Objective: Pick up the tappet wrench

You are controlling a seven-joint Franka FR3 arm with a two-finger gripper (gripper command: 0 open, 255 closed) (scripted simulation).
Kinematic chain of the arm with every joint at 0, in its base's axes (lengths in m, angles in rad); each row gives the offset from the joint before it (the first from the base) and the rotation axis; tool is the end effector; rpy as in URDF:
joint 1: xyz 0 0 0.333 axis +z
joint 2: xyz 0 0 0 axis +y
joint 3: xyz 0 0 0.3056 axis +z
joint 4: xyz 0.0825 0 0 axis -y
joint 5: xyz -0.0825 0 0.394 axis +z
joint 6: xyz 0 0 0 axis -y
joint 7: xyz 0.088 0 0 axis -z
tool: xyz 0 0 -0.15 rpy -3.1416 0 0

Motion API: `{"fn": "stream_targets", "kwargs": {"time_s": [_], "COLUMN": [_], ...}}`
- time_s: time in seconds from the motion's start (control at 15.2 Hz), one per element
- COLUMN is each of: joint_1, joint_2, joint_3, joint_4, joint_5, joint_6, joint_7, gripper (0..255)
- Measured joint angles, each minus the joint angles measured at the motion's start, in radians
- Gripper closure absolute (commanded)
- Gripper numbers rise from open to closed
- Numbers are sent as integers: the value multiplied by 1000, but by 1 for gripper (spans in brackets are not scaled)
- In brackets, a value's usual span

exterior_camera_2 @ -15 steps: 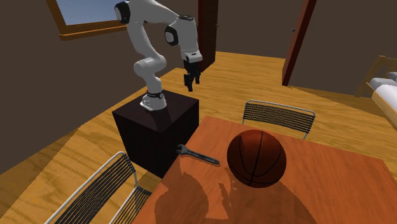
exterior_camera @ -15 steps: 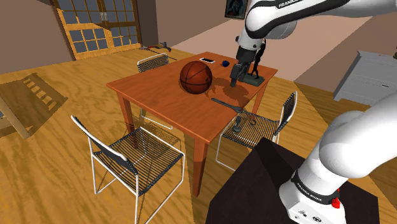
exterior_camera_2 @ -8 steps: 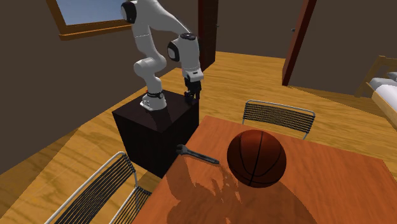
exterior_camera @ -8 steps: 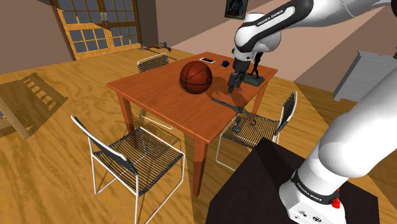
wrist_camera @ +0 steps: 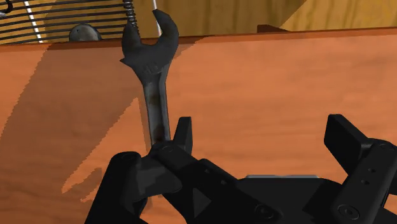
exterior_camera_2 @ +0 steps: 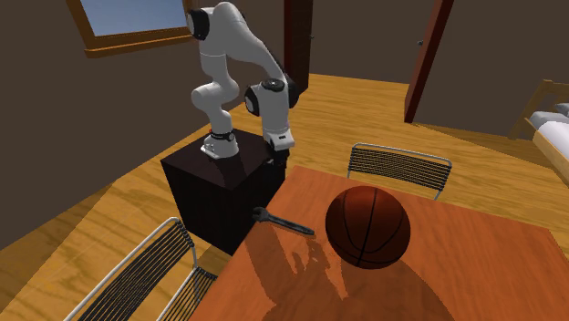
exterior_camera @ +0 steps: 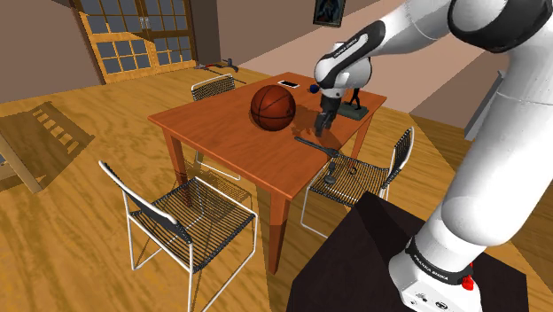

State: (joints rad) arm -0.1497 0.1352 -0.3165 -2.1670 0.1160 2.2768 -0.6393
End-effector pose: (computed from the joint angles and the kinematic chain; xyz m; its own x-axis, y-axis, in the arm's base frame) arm 0.4993 -0.2449 0.2745 0.9950 0.0989 0.0117 0.0993 -0.9939 -0.0473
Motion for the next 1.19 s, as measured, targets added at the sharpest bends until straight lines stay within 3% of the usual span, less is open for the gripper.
{"fn": "stream_targets", "kwargs": {"time_s": [0.59, 1.12, 1.19], "joint_1": [-103, -130, -130], "joint_2": [351, 455, 457], "joint_3": [7, 29, 30], "joint_4": [272, 307, 304], "joint_5": [97, 130, 131], "joint_6": [28, 91, 96], "joint_7": [-137, -164, -165], "gripper": [0, 0, 255]}}
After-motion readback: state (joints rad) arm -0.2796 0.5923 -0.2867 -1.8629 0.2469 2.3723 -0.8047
